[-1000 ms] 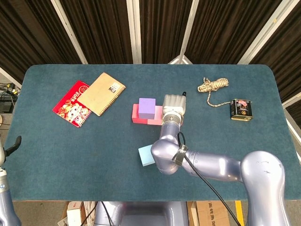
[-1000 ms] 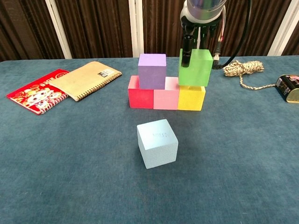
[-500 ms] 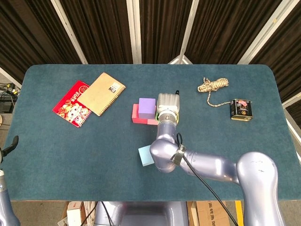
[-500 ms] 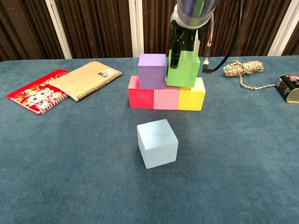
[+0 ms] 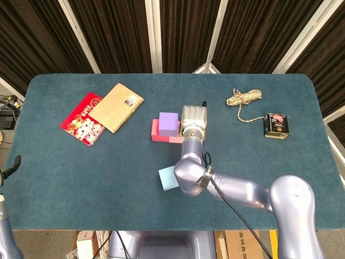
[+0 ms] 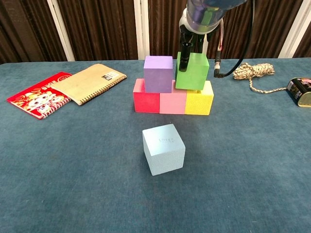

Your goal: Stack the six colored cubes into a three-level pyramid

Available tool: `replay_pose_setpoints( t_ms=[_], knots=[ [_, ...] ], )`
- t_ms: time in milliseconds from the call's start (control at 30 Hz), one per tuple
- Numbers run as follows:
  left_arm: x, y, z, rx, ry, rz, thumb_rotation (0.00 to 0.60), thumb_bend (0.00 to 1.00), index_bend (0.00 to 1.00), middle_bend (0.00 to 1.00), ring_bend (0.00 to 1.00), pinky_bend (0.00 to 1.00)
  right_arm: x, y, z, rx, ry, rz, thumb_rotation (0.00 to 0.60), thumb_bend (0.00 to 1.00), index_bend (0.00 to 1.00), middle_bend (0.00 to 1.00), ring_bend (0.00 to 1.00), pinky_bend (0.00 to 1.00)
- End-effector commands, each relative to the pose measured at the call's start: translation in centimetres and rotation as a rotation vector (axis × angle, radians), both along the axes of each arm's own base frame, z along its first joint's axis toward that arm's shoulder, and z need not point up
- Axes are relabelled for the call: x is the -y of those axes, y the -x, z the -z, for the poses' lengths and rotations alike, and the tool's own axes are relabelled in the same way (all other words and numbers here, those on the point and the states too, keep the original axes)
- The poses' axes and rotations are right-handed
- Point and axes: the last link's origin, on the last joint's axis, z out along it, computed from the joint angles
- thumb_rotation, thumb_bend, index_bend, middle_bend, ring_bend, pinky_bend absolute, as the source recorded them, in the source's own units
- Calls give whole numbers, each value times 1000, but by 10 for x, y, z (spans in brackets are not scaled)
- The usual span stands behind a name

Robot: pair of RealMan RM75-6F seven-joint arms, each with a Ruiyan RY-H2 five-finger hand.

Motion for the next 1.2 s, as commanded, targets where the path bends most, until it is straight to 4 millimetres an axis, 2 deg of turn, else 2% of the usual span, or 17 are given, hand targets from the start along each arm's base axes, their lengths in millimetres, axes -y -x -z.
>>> replay_pose_setpoints(
  t_ms=[33, 567, 1200],
  knots=[
    [0, 0, 0, 0, 0, 0, 600, 313, 74, 104, 0, 0, 0, 0, 0, 6, 3, -4, 600, 673, 415, 367, 237, 0],
    [0, 1, -1, 1, -7, -3, 600, 313, 73, 105, 0, 0, 0, -1, 4, 18, -3, -7, 600, 673, 414, 360, 225, 0],
    [0, 1, -1, -1, -8, -8, 600, 313, 73, 104, 0, 0, 3, 0, 10, 34, -6, -8, 600, 673, 369, 318, 190, 0]
  ],
)
